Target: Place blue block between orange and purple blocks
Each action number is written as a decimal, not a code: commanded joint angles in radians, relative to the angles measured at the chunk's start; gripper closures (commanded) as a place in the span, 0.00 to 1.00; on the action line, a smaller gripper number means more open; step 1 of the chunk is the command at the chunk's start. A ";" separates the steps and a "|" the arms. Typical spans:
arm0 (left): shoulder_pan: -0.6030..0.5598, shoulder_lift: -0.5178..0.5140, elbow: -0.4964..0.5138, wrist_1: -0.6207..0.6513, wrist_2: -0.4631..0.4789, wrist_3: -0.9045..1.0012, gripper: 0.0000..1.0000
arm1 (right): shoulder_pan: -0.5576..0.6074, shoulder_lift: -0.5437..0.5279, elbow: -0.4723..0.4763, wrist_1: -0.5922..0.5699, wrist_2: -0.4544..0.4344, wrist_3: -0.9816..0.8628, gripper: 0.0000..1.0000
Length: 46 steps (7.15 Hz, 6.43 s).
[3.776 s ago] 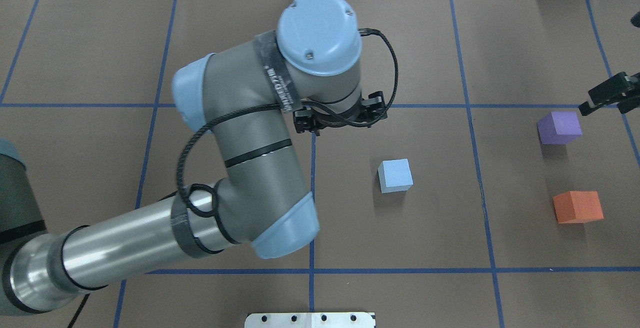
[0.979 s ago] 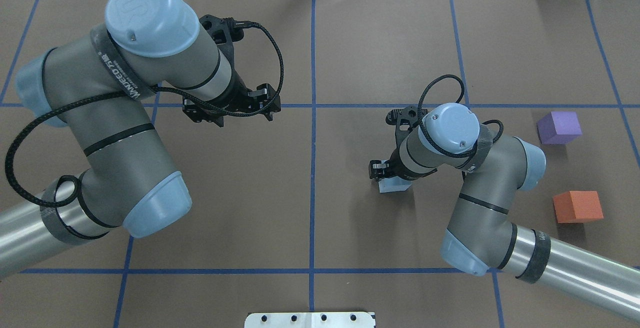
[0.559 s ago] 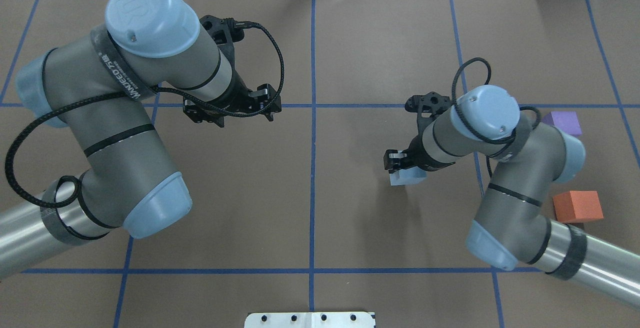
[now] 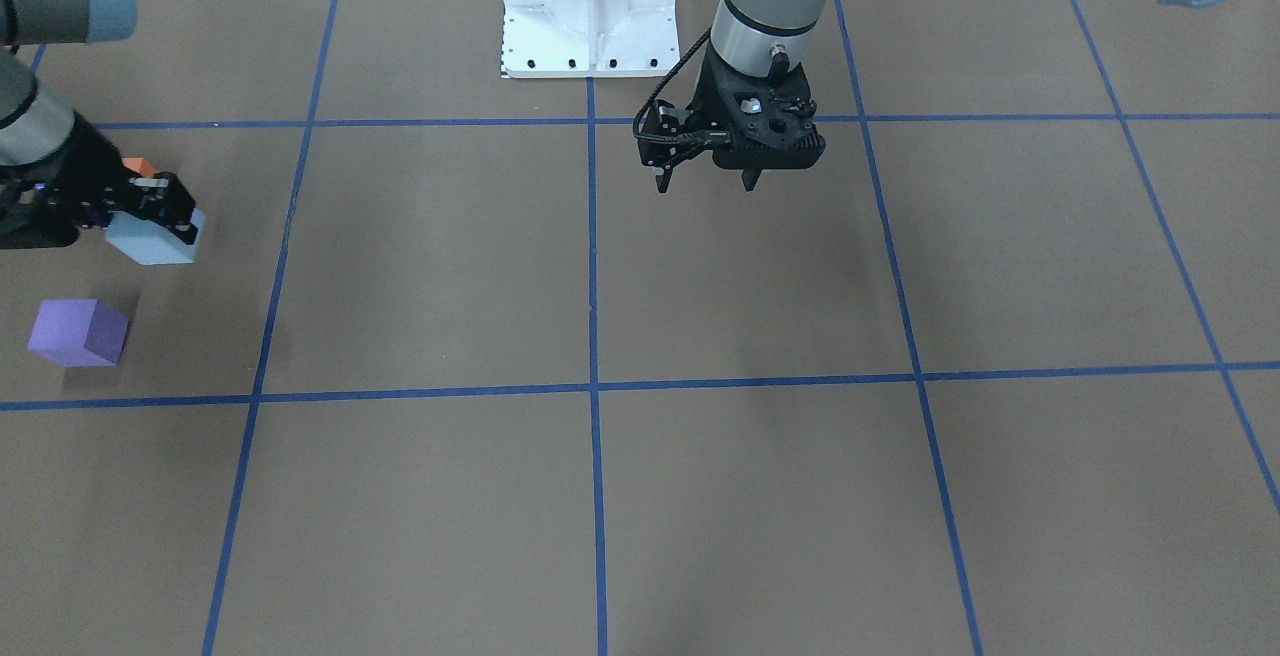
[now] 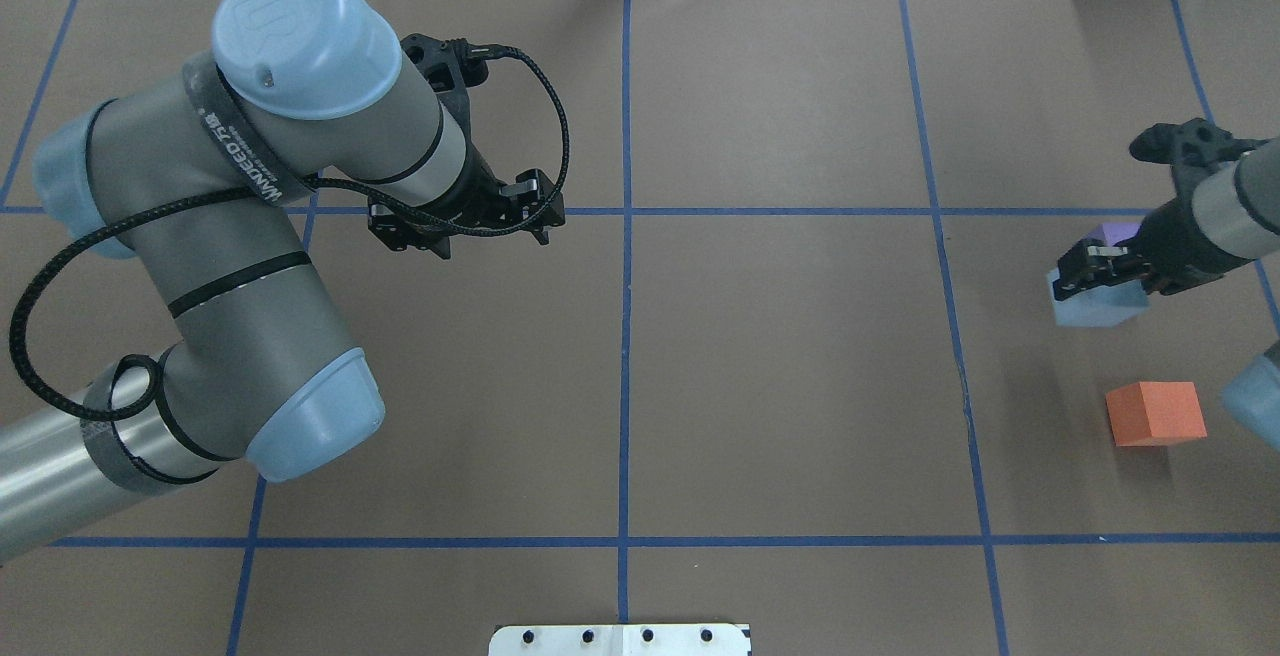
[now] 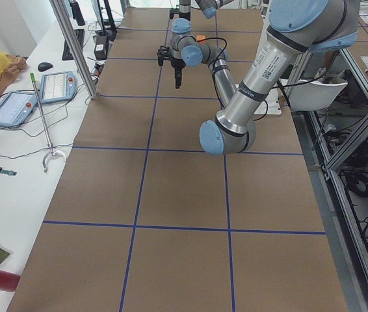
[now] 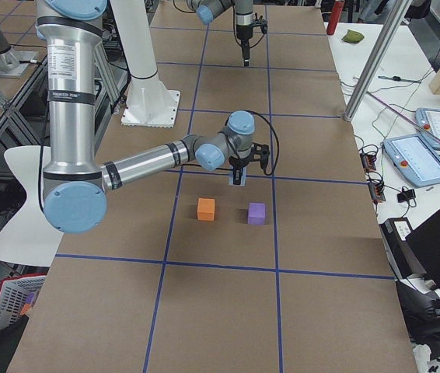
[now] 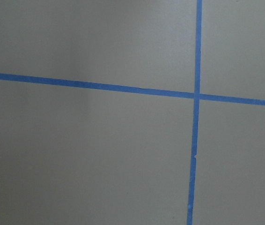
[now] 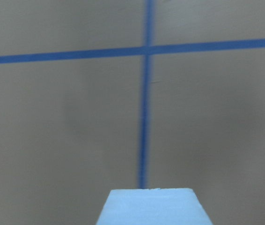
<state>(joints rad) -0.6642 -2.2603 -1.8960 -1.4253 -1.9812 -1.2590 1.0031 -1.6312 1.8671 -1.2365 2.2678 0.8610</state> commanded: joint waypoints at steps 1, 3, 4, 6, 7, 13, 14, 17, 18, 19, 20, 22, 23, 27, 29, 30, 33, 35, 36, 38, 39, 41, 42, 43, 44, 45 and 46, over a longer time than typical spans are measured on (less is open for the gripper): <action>0.003 -0.005 -0.005 0.000 -0.001 -0.020 0.00 | 0.068 -0.085 -0.060 0.053 0.062 -0.060 1.00; 0.003 -0.004 -0.005 0.000 -0.001 -0.020 0.00 | 0.063 -0.073 -0.121 0.087 0.032 -0.060 1.00; 0.003 -0.005 -0.005 0.000 -0.001 -0.020 0.00 | 0.057 -0.073 -0.138 0.118 0.010 -0.060 1.00; 0.005 -0.005 -0.003 0.000 -0.001 -0.020 0.00 | 0.034 -0.070 -0.204 0.213 0.010 -0.048 1.00; 0.005 -0.007 -0.003 0.000 0.001 -0.022 0.00 | 0.016 -0.067 -0.206 0.215 0.007 -0.046 1.00; 0.005 -0.008 -0.003 0.000 -0.001 -0.023 0.00 | -0.051 -0.044 -0.204 0.219 -0.074 -0.060 1.00; 0.005 -0.008 0.000 0.000 0.001 -0.023 0.00 | -0.052 -0.038 -0.204 0.219 -0.074 -0.060 1.00; 0.005 -0.010 0.000 0.000 -0.001 -0.023 0.00 | -0.052 -0.024 -0.209 0.218 -0.077 -0.054 1.00; 0.005 -0.010 0.000 0.000 -0.001 -0.023 0.00 | -0.052 -0.024 -0.210 0.218 -0.077 -0.051 1.00; 0.005 -0.010 0.000 0.000 -0.001 -0.023 0.00 | -0.052 -0.024 -0.210 0.218 -0.080 -0.050 1.00; 0.005 -0.010 0.000 0.000 -0.001 -0.023 0.00 | -0.052 -0.024 -0.216 0.218 -0.088 -0.048 1.00; 0.005 -0.010 0.000 0.000 -0.001 -0.023 0.00 | -0.052 -0.024 -0.218 0.219 -0.090 -0.048 1.00; 0.005 -0.012 0.000 0.000 -0.001 -0.023 0.00 | -0.052 -0.024 -0.220 0.218 -0.090 -0.046 1.00; 0.006 -0.012 0.000 0.000 -0.001 -0.023 0.00 | -0.052 -0.024 -0.221 0.219 -0.090 -0.048 0.00; 0.006 -0.012 0.000 0.000 -0.001 -0.023 0.00 | -0.051 -0.025 -0.218 0.219 -0.102 -0.059 0.00; 0.006 -0.012 0.000 0.000 -0.001 -0.023 0.00 | -0.046 -0.032 -0.201 0.221 -0.100 -0.060 0.00; 0.006 -0.012 -0.005 0.000 0.001 -0.026 0.00 | 0.036 -0.134 -0.028 0.219 -0.056 -0.062 0.00; -0.008 -0.001 -0.015 0.003 -0.001 -0.007 0.00 | 0.185 -0.159 -0.003 0.213 0.039 -0.082 0.00; -0.034 0.027 -0.023 0.009 -0.001 0.047 0.00 | 0.269 -0.159 -0.017 0.203 0.088 -0.190 0.00; -0.121 0.275 -0.165 0.011 -0.004 0.280 0.00 | 0.409 -0.150 -0.014 0.045 0.122 -0.397 0.00; -0.199 0.403 -0.225 0.009 -0.043 0.431 0.00 | 0.446 -0.144 -0.008 -0.033 0.122 -0.503 0.00; -0.404 0.558 -0.224 0.008 -0.132 0.778 0.00 | 0.515 -0.058 -0.014 -0.194 0.115 -0.626 0.00; -0.528 0.618 -0.181 0.011 -0.168 1.017 0.00 | 0.541 -0.021 -0.016 -0.275 0.108 -0.695 0.00; -0.649 0.630 -0.104 0.009 -0.230 1.206 0.00 | 0.561 0.000 -0.017 -0.325 0.105 -0.721 0.00; -0.682 0.631 -0.056 0.003 -0.267 1.289 0.00 | 0.558 0.001 -0.019 -0.325 0.067 -0.731 0.00; -0.683 0.633 -0.064 0.009 -0.268 1.271 0.00 | 0.560 -0.015 -0.014 -0.325 0.029 -0.741 0.00; -0.684 0.634 -0.057 0.011 -0.269 1.248 0.00 | 0.560 -0.038 -0.016 -0.319 0.032 -0.750 0.00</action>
<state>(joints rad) -1.3371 -1.6293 -1.9641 -1.4169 -2.2421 -0.0072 1.5617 -1.6478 1.8512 -1.5569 2.3144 0.1243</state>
